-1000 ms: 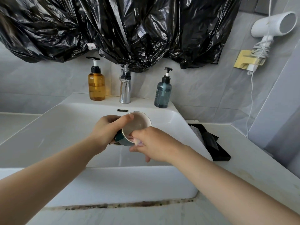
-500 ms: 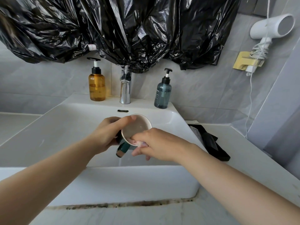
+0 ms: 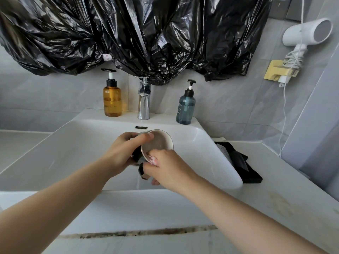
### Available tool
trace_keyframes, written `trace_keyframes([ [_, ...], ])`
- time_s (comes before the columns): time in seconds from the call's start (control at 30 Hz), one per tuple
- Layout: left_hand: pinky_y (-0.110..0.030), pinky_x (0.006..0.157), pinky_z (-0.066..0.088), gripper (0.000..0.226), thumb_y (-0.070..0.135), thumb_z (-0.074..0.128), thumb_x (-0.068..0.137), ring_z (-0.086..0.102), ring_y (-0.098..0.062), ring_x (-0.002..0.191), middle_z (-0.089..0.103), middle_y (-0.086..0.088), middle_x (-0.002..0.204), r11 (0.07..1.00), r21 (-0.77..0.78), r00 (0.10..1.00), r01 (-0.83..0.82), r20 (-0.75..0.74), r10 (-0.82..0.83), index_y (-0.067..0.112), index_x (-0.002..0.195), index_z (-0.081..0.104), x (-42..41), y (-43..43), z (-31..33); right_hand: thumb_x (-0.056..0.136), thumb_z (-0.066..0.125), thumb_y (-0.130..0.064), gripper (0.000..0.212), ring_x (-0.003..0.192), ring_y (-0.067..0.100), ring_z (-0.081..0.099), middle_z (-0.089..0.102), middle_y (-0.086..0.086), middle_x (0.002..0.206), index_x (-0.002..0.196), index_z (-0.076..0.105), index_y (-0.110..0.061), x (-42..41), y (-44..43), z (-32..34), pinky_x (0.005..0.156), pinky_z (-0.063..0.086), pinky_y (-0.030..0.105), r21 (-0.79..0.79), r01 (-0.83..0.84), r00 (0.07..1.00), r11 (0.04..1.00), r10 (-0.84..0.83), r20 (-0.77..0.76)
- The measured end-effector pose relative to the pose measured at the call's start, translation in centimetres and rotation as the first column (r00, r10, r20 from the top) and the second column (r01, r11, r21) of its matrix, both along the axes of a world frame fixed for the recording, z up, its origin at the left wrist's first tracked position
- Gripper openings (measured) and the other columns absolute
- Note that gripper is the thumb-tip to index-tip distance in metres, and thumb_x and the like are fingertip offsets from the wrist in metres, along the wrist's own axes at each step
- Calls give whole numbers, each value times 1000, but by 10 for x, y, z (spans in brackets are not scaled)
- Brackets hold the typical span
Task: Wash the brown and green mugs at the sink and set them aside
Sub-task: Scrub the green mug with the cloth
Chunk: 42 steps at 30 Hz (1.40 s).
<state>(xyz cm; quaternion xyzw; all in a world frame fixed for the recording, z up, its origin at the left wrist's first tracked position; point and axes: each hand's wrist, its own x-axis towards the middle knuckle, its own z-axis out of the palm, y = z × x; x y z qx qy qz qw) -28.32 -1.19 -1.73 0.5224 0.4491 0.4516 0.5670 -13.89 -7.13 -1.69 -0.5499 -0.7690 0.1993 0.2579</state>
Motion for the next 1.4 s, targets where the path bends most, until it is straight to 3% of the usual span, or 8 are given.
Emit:
trace_keyframes([
  [0.2,-34,69,59,50,52,75,68,70,-23,74,74,-11,87,991,-64,985,114,-122,-121,13,100,72,-3,-2,4,88,55,-17,18,69,26,47,48,1,78,74,42,-16,22,2,13,60,37,37,42,-211,839,977,159,521],
  [0.53,-31,53,53,38,40,83,69,64,-22,60,71,-8,81,982,77,985,-173,24,172,12,92,72,3,-3,6,101,45,-19,20,84,34,65,63,15,102,107,57,-5,-26,4,14,68,51,37,-28,26,896,999,-11,445],
  [0.67,-34,54,57,37,37,74,83,66,-25,67,70,-13,89,989,29,988,-147,58,145,7,102,67,-4,-3,9,101,44,-23,21,53,30,68,55,6,72,84,47,-11,-15,6,18,57,49,33,-1,-51,965,999,50,256],
  [0.9,-45,88,57,76,61,79,50,70,-33,101,72,-15,109,993,-52,986,105,-126,-111,15,110,70,-6,1,1,101,48,-22,15,82,34,58,57,8,102,108,59,-13,29,12,11,64,39,37,130,-321,656,938,120,745],
  [1.03,-38,68,57,64,56,79,47,67,-27,78,72,-14,93,999,46,998,-1,-70,4,16,97,74,1,1,1,100,50,-23,15,88,33,61,57,11,103,104,57,-10,23,15,10,70,45,38,137,-272,727,952,111,677],
  [1.17,-50,76,58,56,54,79,47,69,-31,84,74,-15,95,977,137,986,-161,54,155,19,91,76,-1,3,2,99,51,-24,23,63,19,71,59,2,77,77,44,-23,3,11,16,66,53,31,-63,-146,967,987,156,201],
  [1.23,-39,64,58,59,49,79,54,69,-28,79,73,-13,95,975,147,983,-169,95,156,15,101,73,-5,4,3,99,51,-22,29,61,22,71,57,0,74,73,40,-25,-5,8,19,59,51,29,-24,-152,978,988,154,144],
  [1.4,-38,74,52,56,49,72,73,63,-28,79,66,-16,94,1000,11,999,9,34,-9,10,112,66,-8,3,4,102,45,-27,18,87,34,59,54,6,97,107,56,-14,15,15,28,65,35,35,185,-319,671,929,83,737],
])
